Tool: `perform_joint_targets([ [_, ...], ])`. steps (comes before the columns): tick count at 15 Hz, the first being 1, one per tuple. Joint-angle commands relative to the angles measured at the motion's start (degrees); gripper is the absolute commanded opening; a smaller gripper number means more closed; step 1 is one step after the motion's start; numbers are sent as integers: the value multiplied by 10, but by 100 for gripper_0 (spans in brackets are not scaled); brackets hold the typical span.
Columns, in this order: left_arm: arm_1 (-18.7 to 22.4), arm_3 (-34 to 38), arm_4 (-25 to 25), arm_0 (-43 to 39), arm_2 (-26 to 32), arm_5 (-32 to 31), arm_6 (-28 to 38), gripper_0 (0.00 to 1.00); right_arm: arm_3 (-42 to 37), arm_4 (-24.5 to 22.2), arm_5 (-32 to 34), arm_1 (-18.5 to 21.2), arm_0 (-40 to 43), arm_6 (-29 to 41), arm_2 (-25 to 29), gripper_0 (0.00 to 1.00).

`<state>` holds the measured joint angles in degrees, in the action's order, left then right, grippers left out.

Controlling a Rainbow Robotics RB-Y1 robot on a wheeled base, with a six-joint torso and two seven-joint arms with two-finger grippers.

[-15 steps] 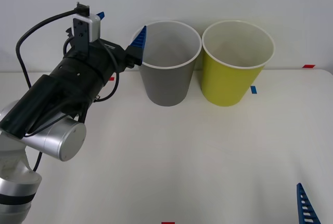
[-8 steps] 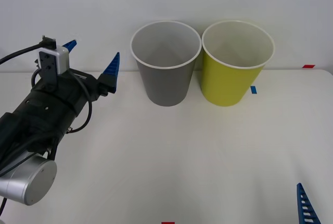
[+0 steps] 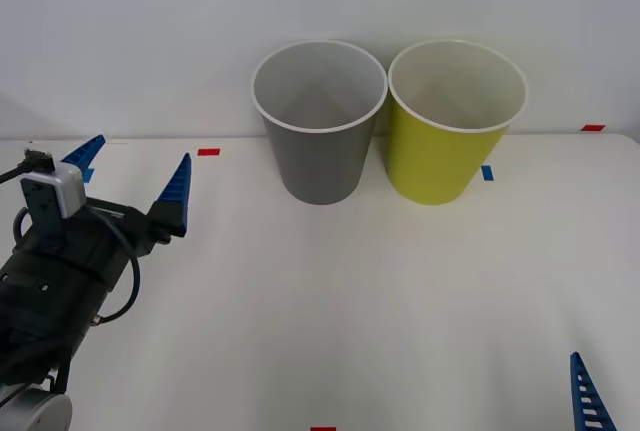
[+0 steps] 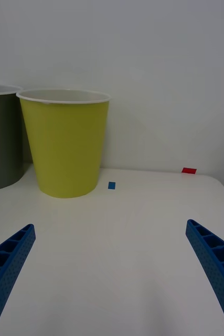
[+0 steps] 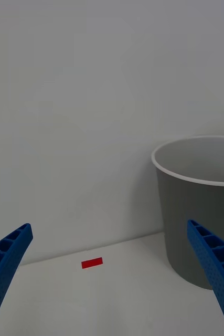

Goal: Put cans in the gray bin and PET bottles in the light green bin.

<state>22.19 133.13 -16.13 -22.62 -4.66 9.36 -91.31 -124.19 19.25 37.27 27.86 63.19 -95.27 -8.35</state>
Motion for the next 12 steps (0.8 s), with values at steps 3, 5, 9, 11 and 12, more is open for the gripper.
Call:
perform_joint_targets([
  [3, -2, -1, 5, -58, 6, -36, -1, 100, 0, 0, 0, 0, 0, 0, 0, 100],
  [5, -2, -1, 4, -89, 11, -70, -1, 100, 0, 0, 0, 0, 0, 0, 0, 100],
  [9, -2, -1, 8, -172, 8, -166, 3, 100, 0, 0, 0, 0, 0, 0, 0, 100],
  [11, -2, -1, 14, -212, 1, -203, 8, 100, 0, 0, 0, 0, 0, 0, 0, 100],
  [12, -2, -3, 16, -230, -2, -221, 9, 100, 0, 0, 0, 0, 0, 0, 0, 100],
])
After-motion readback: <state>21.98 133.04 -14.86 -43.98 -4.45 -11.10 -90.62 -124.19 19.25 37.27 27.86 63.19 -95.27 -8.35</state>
